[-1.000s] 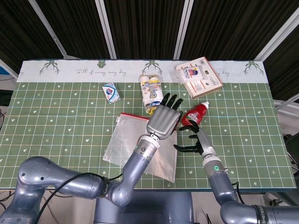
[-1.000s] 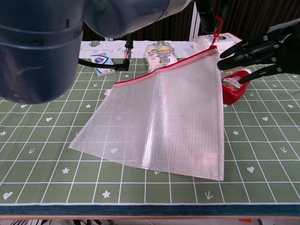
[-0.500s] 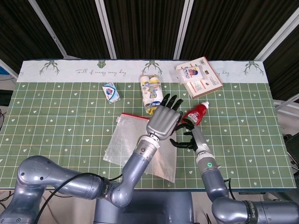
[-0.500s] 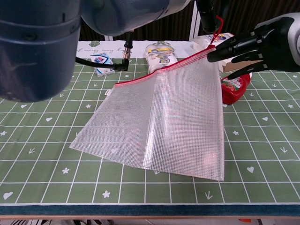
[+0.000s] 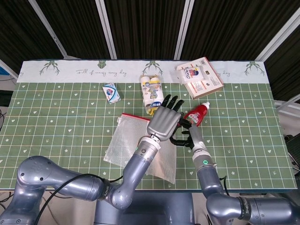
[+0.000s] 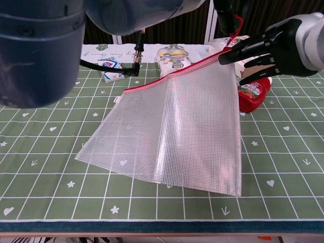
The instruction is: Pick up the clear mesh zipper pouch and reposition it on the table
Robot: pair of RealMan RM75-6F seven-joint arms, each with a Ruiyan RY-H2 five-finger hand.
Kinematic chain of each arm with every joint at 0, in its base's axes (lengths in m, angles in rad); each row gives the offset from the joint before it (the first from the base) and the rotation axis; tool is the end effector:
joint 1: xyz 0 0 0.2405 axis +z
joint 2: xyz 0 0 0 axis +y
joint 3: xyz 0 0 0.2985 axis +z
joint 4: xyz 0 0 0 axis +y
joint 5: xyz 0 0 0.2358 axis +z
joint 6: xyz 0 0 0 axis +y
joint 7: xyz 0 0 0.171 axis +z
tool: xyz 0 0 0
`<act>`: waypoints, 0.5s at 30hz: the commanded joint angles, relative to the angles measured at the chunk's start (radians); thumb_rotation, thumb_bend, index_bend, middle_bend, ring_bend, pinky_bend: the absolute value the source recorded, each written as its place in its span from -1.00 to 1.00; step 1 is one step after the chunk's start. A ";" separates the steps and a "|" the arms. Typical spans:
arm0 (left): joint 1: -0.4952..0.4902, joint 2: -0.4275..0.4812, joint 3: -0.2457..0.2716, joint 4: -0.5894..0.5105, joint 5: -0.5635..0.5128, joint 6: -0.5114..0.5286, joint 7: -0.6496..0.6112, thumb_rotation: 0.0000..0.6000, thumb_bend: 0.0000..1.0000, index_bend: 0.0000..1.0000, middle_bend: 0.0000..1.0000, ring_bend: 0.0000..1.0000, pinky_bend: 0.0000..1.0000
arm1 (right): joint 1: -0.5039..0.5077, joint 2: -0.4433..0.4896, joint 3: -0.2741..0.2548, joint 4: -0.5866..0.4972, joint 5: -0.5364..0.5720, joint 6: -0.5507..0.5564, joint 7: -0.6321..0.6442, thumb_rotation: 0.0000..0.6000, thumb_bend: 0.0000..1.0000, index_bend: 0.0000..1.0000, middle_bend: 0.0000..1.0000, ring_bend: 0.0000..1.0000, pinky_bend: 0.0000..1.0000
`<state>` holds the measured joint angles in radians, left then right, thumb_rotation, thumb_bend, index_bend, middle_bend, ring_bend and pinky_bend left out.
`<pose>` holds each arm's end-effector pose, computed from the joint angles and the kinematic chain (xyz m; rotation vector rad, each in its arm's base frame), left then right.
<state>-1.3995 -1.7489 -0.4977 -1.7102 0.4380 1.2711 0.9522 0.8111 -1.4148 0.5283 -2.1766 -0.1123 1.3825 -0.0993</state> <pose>0.1421 0.3872 -0.0617 -1.9001 -0.7889 -1.1140 -0.0938 -0.3531 0.0250 0.8736 -2.0646 1.1255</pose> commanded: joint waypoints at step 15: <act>0.001 0.014 0.013 -0.009 -0.004 0.001 -0.019 1.00 -0.01 0.16 -0.75 -1.00 -1.00 | -0.020 -0.015 0.026 -0.002 0.004 0.016 -0.015 1.00 -0.08 0.10 -0.65 -1.00 -0.56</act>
<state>-1.3984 -1.7353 -0.4844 -1.7192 0.4337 1.2723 0.9337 0.7916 -1.4302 0.5542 -2.1789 -0.1080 1.3985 -0.1148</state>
